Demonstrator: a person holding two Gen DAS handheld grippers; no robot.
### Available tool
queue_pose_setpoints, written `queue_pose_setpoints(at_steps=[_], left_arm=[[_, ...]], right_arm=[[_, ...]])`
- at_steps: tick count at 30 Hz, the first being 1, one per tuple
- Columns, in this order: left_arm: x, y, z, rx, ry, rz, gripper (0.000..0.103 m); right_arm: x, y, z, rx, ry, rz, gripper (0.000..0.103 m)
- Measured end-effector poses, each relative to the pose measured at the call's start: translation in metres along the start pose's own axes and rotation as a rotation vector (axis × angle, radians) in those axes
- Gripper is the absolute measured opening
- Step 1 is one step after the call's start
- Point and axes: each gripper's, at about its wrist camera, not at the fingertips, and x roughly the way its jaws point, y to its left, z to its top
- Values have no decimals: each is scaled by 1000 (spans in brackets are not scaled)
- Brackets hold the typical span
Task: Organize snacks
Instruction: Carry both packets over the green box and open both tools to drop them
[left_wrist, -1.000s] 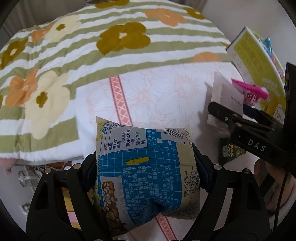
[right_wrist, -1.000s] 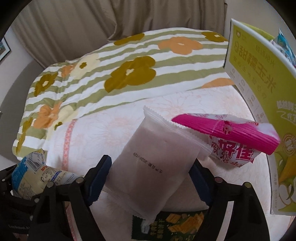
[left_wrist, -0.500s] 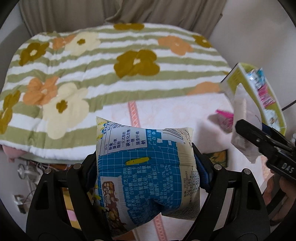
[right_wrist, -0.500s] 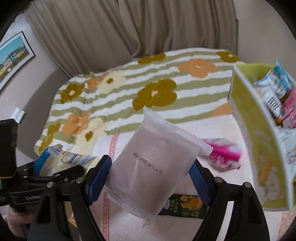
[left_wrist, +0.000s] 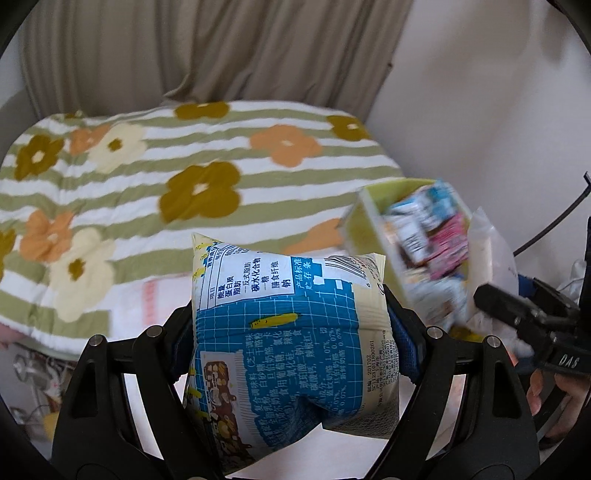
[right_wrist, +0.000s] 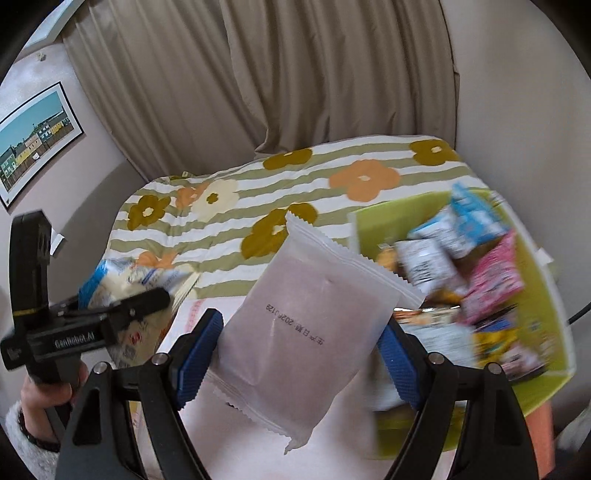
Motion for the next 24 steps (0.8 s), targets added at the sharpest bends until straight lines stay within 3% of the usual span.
queue_pose_setpoints(at_steps=[7,12,16,20,24], left_arm=[[44,-113,18,7,9,-37,82],[85,-170,25,17,70,-3,82],[113,-189,29,14,111,12,83],[140,-195,36,9,162,18,94],[151,-192,36,-18,212,3,94]], right_arm=[[-22,-95,3,-21,36,18,79],[-26,-138,0,-29,66,20,79],[-24,-163,-4,-16,91,29,79],[-18,-178,-7,19,110,37,79],[-15,-185,-7,41,123,36,79]])
